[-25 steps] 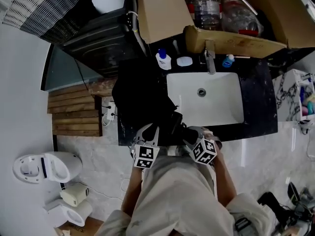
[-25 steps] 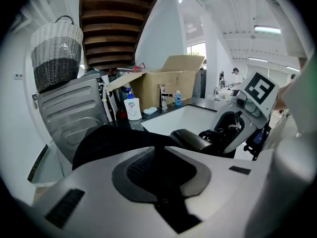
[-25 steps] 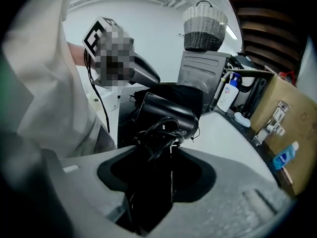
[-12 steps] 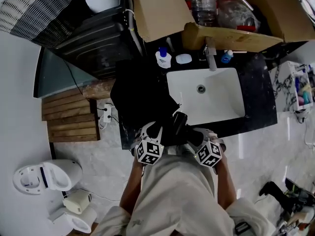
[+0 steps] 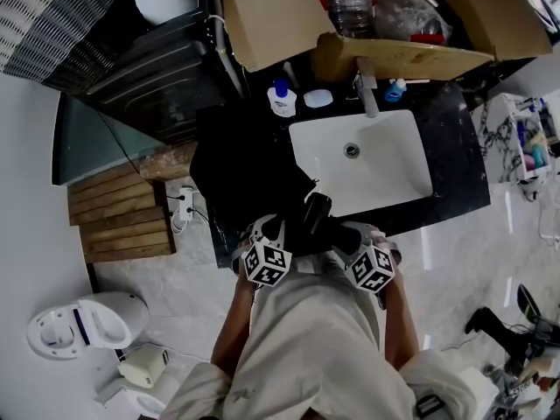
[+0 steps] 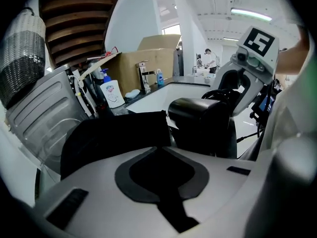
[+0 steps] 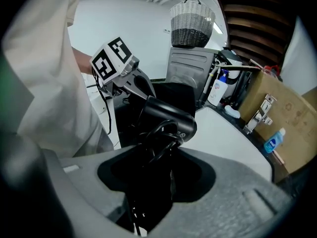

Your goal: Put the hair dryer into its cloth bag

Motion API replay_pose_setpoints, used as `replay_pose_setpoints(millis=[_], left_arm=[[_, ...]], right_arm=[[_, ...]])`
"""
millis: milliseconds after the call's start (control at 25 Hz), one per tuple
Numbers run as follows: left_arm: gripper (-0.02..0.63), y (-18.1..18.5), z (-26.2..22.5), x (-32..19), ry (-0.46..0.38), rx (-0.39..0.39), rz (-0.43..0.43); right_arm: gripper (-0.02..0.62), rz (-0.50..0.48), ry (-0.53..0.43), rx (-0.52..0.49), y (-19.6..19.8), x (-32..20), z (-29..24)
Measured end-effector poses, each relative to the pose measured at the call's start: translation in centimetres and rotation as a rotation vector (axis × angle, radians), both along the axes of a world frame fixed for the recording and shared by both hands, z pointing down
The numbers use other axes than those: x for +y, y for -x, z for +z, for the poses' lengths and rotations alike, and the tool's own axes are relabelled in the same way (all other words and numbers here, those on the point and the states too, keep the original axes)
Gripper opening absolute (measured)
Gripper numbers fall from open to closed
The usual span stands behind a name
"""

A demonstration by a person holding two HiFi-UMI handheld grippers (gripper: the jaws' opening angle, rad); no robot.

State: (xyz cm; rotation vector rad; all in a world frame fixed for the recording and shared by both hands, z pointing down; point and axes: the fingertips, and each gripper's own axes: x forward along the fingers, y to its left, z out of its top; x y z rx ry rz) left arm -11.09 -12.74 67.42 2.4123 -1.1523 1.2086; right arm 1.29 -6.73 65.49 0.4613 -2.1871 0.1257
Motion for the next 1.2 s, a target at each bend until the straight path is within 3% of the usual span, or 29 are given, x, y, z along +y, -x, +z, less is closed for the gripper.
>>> replay_pose_setpoints(millis=[320, 560, 600, 640, 800, 960, 1080, 1200], left_arm=[[0.005, 0.5, -1.3, -0.4, 0.024, 0.103, -0.031], [0.008, -0.1, -0.8, -0.2, 0.031, 0.088, 0.013], [0.040, -0.3, -0.4, 0.0, 0.047, 0.082, 0.025], [0.126, -0.5, 0.0, 0.2, 0.062, 0.075, 0.033], [0.137, -0.5, 0.9, 0.1, 0.063, 0.025, 0.027], [0.125, -0.7, 1.1, 0.0, 0.061, 0.020, 0.028], [0.050, -0.6, 0.9, -0.1, 0.042, 0.013, 0.024], [0.026, -0.6, 0.3, -0.1, 0.043, 0.046, 0.016]], right_arm=[[0.181, 0.034, -0.001, -0.019, -0.2, -0.3, -0.5], [0.179, 0.023, 0.012, -0.035, -0.2, -0.3, -0.6], [0.179, 0.017, 0.011, -0.036, -0.2, -0.2, -0.5], [0.179, 0.010, 0.010, -0.037, -0.2, -0.2, -0.5], [0.181, -0.002, 0.004, -0.043, -0.2, 0.0, -0.1], [0.187, -0.006, 0.017, -0.043, 0.1, 0.2, 0.4], [0.205, -0.027, 0.045, -0.028, 0.7, 0.4, 1.2], [0.210, -0.038, 0.064, -0.027, 1.1, 0.4, 1.5]])
